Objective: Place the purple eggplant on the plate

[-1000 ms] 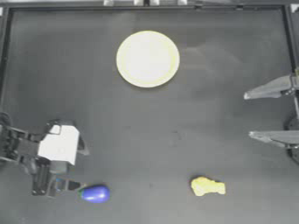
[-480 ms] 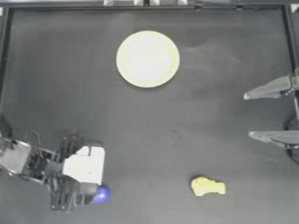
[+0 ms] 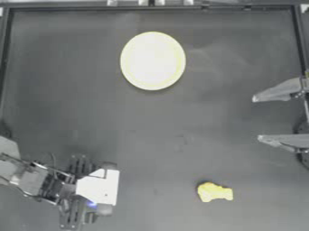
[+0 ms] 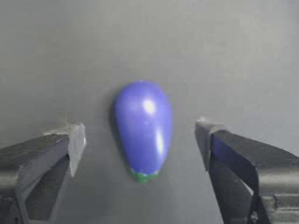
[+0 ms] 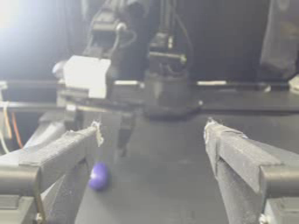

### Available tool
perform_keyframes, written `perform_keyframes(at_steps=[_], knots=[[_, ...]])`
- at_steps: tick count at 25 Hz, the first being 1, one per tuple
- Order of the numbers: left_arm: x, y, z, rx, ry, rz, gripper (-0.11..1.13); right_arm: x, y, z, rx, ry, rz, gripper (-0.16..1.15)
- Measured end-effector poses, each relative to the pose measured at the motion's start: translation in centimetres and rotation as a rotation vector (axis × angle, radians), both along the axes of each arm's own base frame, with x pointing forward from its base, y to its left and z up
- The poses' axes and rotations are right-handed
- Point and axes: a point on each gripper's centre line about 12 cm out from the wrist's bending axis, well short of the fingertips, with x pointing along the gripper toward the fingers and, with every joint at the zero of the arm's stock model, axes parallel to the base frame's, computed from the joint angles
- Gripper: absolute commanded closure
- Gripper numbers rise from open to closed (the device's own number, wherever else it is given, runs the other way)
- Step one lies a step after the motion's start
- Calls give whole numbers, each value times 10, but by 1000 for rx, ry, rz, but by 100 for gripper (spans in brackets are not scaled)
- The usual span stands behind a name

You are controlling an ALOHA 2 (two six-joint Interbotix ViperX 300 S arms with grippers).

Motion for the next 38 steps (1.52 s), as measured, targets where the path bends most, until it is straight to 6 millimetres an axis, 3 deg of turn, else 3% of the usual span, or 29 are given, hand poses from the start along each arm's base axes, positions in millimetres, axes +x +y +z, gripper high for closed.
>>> perform_keyframes(at_steps=[19,22,27,28,34,38], knots=[[9,-5,-41,19,87,16,2,-1,0,-4,2,9,0,-2],[10,-6,-43,17,87,17,19,-1,0,-3,3,8,-1,-2],[11,-7,-43,3,92,29,77,-1,0,-4,5,11,-3,-2],[10,-7,-43,2,96,31,82,-1,0,-4,5,9,-3,-2],[10,-7,-42,-1,97,34,71,-1,0,-4,5,11,-3,-2],[14,0,-33,3,69,43,71,-1,-1,-7,8,17,-3,-2]])
